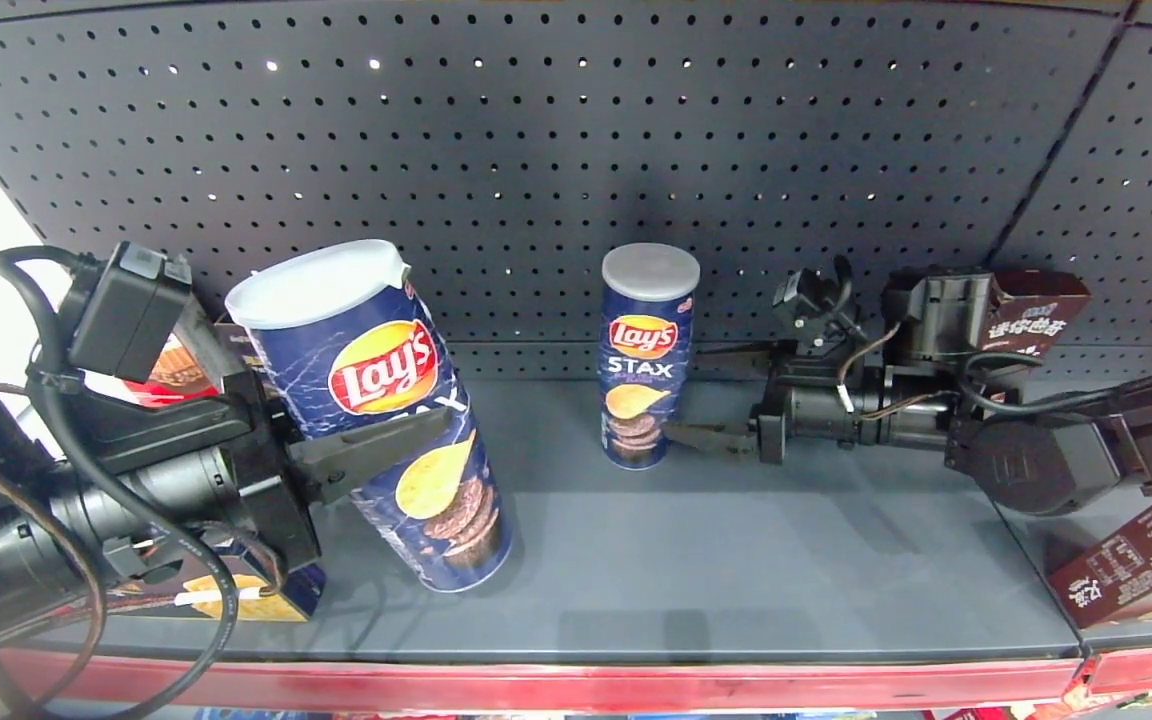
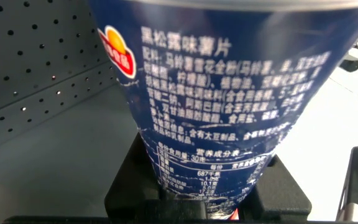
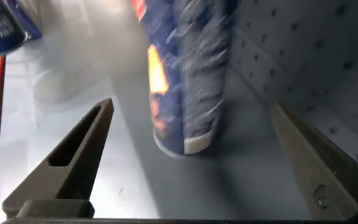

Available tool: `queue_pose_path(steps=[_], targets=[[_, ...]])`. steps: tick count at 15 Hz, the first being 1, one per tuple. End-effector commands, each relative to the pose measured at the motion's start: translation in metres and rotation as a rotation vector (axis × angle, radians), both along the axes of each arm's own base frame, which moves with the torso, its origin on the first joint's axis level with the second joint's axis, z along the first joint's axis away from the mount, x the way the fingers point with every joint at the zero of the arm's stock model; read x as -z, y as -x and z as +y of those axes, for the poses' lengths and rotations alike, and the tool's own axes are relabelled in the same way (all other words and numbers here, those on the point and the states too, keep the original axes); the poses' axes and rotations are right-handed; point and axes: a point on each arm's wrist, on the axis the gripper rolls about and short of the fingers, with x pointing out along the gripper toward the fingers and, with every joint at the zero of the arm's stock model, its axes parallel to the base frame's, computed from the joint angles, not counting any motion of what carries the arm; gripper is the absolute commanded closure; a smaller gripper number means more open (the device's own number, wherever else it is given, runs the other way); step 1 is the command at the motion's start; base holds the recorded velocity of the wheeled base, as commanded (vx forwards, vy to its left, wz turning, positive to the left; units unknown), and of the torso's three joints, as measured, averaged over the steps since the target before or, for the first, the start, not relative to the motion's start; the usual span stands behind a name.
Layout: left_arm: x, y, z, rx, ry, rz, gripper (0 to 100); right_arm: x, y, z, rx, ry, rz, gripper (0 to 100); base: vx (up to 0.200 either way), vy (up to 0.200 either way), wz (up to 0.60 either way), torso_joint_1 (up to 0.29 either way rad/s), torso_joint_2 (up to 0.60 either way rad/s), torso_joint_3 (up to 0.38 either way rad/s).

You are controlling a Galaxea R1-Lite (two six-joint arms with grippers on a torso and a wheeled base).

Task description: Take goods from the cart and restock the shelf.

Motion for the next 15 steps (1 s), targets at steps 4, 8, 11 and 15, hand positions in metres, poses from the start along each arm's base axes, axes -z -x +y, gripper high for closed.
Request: queue_pose_path(steps=[4, 8, 11, 15], targets=[[0.001, 0.0, 0.0, 0.0, -0.001, 0.004, 100, 0.0, -0.015, 0.022, -0.033, -0.013, -0.025, 0, 0.0, 0.0, 0.0, 0.0, 0.0, 0.0], [0.003, -0.002, 0.001, -0.008, -0.004, 0.011, 100, 0.009, -0.031, 0.042, -0.059, -0.018, -0.03, 0, 0.0, 0.0, 0.0, 0.0, 0.0, 0.0], [0.003, -0.003, 0.003, -0.019, -0.004, 0.013, 100, 0.013, -0.04, 0.054, -0.068, -0.04, -0.013, 0, 0.0, 0.0, 0.0, 0.0, 0.0, 0.0], [0.003, -0.002, 0.004, -0.022, -0.004, 0.013, 100, 0.018, -0.047, 0.063, -0.08, -0.052, -0.025, 0, 0.0, 0.0, 0.0, 0.0, 0.0, 0.0]])
